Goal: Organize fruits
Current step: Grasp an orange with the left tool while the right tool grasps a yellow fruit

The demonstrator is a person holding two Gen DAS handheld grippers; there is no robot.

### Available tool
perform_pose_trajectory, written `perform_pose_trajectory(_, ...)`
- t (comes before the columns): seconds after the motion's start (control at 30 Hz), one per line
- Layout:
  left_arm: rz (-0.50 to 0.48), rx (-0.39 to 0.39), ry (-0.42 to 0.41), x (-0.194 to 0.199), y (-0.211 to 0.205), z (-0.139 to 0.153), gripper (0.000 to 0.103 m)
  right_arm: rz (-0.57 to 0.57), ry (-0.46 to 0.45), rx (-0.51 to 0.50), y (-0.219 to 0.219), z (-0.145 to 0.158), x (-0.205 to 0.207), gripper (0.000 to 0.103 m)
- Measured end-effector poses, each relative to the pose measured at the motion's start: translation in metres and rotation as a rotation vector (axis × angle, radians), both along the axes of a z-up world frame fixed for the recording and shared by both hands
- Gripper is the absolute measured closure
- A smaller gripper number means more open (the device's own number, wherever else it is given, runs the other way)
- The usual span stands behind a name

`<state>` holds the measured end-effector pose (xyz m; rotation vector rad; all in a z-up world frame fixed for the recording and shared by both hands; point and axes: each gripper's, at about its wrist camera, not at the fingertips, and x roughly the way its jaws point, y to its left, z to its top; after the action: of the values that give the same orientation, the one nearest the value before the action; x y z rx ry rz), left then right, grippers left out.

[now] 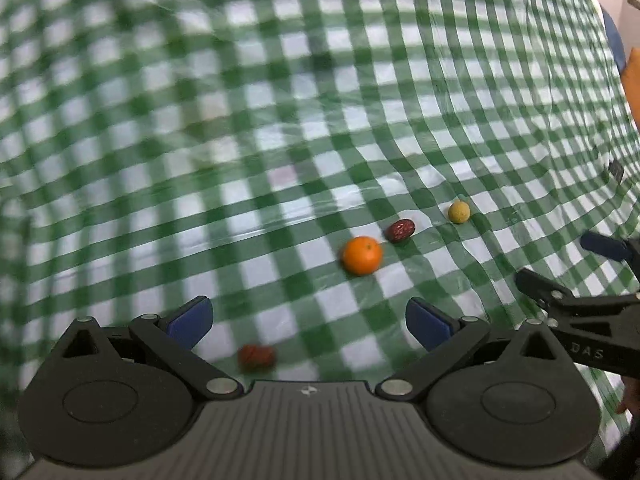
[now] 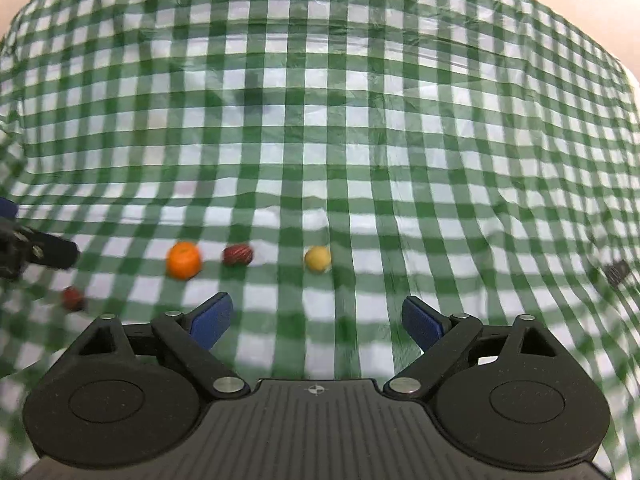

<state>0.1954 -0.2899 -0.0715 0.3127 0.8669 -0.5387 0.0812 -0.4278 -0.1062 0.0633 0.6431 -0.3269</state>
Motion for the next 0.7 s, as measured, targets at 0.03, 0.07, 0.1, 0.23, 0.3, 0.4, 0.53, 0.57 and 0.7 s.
perform_pose_trajectory(0.03,-0.003,0.001,0.007,0.009,-0.007,-0.008,0.0,0.005,0.004,-0.002,-0.005,-0.006,0.011,0.017)
perform_pose_trajectory(0.07,-0.004,0.008,0.016,0.018,-0.017,-0.018,0.001,0.008,0.014,-0.001,-0.011,-0.014,0.023,0.023)
perform_pose_trajectory(0.1,-0.009,0.011,0.028,0.026,-0.023,-0.027,0.001,0.01,0.02,0.005,-0.018,-0.021,0.031,0.028)
perform_pose_trajectory(0.23,-0.055,0.016,0.062,0.048,-0.045,-0.051,0.001,0.029,0.027,0.029,-0.037,-0.045,0.064,0.039)
perform_pose_trajectory(0.3,-0.082,0.026,0.065,0.055,-0.057,-0.059,0.001,0.039,0.025,0.037,-0.044,-0.054,0.075,0.044)
perform_pose_trajectory(0.4,-0.1,0.039,0.067,0.061,-0.071,-0.07,0.001,0.062,0.03,0.033,-0.046,-0.066,0.09,0.052)
perform_pose_trajectory(0.53,-0.086,0.082,0.088,0.072,-0.084,-0.083,0.033,0.081,0.042,0.026,-0.049,-0.078,0.105,0.069)
perform_pose_trajectory(0.57,-0.089,0.072,0.104,0.074,-0.084,-0.084,0.041,0.081,0.033,0.026,-0.049,-0.079,0.105,0.075)
perform_pose_trajectory(0.7,-0.088,0.025,0.095,0.071,-0.078,-0.071,0.065,0.039,0.009,0.005,-0.055,-0.075,0.095,0.075)
